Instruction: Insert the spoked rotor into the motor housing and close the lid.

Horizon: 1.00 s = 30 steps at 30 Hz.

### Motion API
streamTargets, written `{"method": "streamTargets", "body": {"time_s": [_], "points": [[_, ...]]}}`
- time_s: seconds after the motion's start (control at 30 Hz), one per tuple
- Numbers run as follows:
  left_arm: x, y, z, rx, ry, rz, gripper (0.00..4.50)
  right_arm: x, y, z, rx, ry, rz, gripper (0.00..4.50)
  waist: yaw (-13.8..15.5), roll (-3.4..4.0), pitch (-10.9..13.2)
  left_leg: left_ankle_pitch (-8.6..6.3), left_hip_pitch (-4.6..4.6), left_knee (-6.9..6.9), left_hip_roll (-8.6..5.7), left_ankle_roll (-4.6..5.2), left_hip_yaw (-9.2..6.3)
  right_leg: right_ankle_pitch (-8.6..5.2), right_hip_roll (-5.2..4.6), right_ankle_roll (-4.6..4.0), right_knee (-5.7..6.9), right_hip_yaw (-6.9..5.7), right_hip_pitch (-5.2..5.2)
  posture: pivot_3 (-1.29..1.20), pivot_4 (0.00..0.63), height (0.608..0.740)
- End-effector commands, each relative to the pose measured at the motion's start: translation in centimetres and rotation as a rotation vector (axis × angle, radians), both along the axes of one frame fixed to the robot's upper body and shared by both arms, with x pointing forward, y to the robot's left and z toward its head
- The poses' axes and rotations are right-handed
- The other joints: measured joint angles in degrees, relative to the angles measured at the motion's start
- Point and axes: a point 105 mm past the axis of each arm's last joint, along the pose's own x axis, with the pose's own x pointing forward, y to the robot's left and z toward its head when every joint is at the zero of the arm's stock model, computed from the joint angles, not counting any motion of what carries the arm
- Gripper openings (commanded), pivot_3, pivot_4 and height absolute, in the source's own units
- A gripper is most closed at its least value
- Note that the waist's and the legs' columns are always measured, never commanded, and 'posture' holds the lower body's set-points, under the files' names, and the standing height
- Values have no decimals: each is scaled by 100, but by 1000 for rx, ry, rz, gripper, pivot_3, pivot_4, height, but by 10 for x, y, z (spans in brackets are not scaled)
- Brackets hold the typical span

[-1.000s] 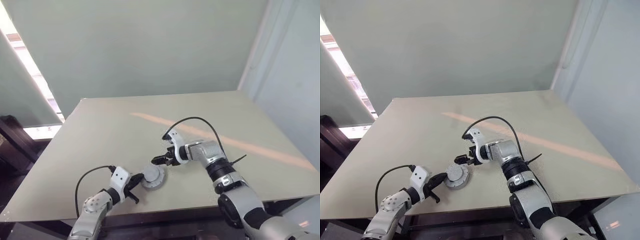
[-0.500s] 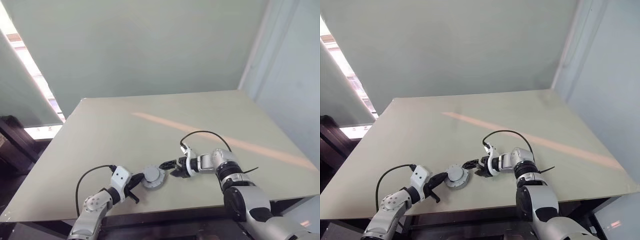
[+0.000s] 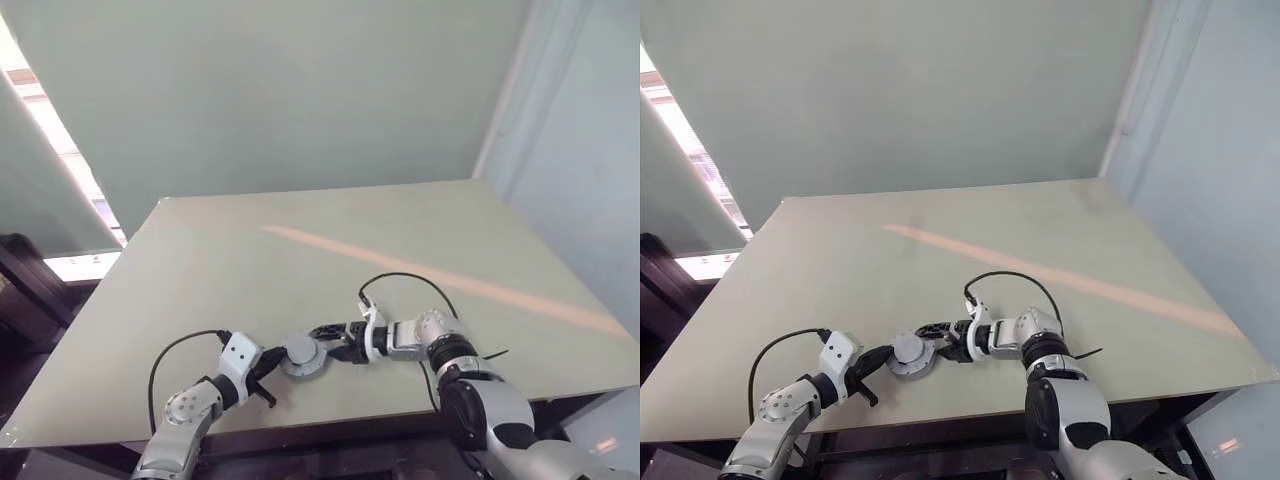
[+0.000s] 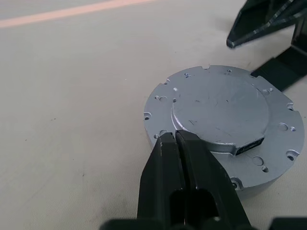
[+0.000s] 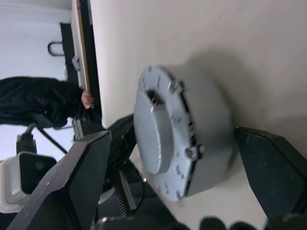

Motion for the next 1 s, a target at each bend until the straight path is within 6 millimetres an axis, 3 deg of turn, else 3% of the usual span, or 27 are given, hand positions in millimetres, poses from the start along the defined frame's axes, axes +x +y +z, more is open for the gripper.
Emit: {"method": "streamTargets", "body": {"time_s": [0.03, 0.2, 0.27, 0.47, 0.6, 0.87, 1.0], "points": [[-13, -7, -20, 25, 90, -34, 0, 0, 10, 10, 44, -9, 16, 4493, 0, 0, 0, 0, 0, 0, 0, 0, -1, 0, 0, 0, 0, 0, 0, 0, 0, 740], [-12, -7, -19, 23, 87, -30, 0, -3, 9, 6, 30, 9, 24, 4493, 0, 0, 0, 0, -1, -1, 0, 0, 0, 0, 0, 0, -1, 0, -1, 0, 0, 740], [-12, -7, -19, 23, 86, -29, 0, -4, 9, 5, 27, 11, 28, 4127, 0, 0, 0, 0, -1, -1, 0, 0, -1, 0, 0, 0, -1, 0, -1, 0, 0, 740], [-11, -7, -19, 21, 85, -26, 0, -7, 9, 2, 12, 11, 39, 2136, -14, 2, 1, 0, -3, -3, 0, 0, 1, 0, 0, 0, -3, 1, -3, 0, 0, 740], [-11, -7, -18, 20, 82, -24, 0, -9, 9, 1, 12, 14, 42, 1211, -21, 8, 0, 0, 3, -1, 1, 0, -2, 0, 0, 0, 0, -2, 2, 0, 0, 740], [-11, -8, -17, 15, 73, -23, 0, -12, 10, -3, 4, 20, 45, 1202, -21, 10, 1, 0, 5, -1, 0, 0, -2, 0, 0, 0, 0, -1, 3, 0, 0, 740], [-6, -10, -4, -22, -16, 4, 0, -13, 10, -4, 1, 21, 44, 1202, -36, 10, 1, 0, 3, -2, 1, 0, 1, 0, 0, 0, -1, 1, 2, 0, 0, 740]]}}
